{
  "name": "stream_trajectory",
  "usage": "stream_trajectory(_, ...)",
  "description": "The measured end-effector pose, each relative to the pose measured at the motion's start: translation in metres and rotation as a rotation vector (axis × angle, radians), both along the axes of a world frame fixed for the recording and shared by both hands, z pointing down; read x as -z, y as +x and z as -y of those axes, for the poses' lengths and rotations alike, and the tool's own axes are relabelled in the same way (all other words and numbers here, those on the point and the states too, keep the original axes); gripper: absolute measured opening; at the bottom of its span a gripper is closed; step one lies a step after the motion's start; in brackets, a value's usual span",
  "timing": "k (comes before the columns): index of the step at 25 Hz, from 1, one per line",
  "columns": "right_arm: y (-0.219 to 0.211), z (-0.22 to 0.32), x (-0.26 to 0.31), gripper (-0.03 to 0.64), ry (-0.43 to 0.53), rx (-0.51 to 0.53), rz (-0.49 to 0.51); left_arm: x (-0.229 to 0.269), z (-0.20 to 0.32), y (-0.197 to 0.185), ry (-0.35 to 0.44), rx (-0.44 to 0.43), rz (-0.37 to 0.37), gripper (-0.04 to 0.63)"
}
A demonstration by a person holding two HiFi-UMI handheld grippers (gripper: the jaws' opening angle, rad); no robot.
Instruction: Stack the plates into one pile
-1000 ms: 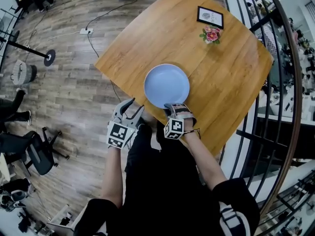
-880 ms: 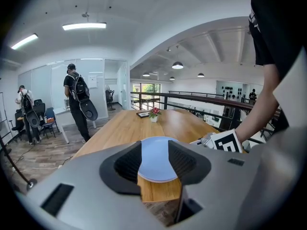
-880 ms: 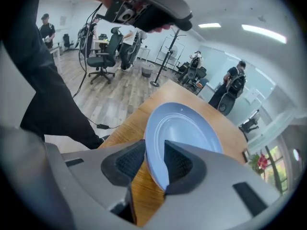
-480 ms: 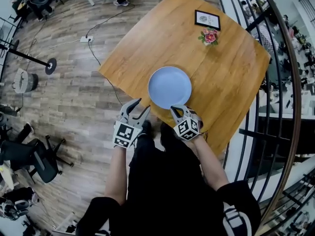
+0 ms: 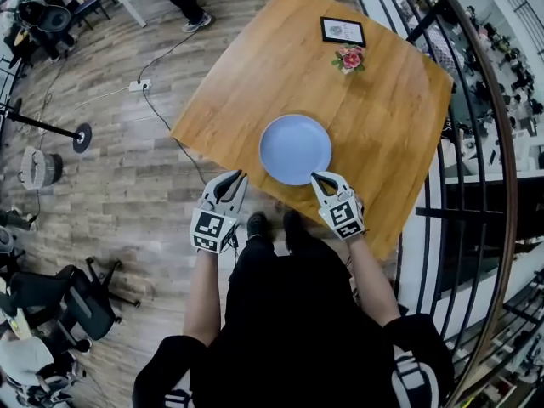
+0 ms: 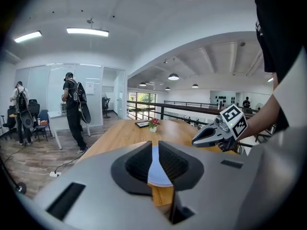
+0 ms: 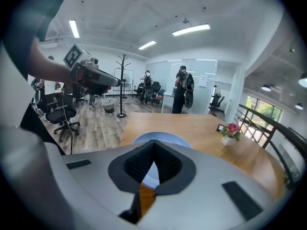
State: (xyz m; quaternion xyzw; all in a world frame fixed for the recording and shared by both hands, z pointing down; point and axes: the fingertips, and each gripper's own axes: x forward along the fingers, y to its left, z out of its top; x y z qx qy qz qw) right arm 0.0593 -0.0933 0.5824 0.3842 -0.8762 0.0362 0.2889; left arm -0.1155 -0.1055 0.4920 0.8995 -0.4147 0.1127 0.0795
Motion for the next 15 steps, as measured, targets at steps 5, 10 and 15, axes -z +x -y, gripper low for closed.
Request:
stream_trajectory(5, 0.005, -0.005, 0.017, 0.008, 0.023, -0.075, 0.004, 0.001, 0.001, -0.005, -0.012, -0.074, 0.0, 0.037)
stream_trajectory(10, 0.008, -0.015, 0.022, 0.008, 0.04, -0.125, -0.021, 0.004, 0.003, -0.012, -0.001, -0.132, 0.006, 0.035)
stream_trajectory(15, 0.012, -0.025, 0.023, 0.008, 0.054, -0.184, -0.034, 0.002, 0.004, -0.019, 0.006, -0.165, 0.008, 0.035)
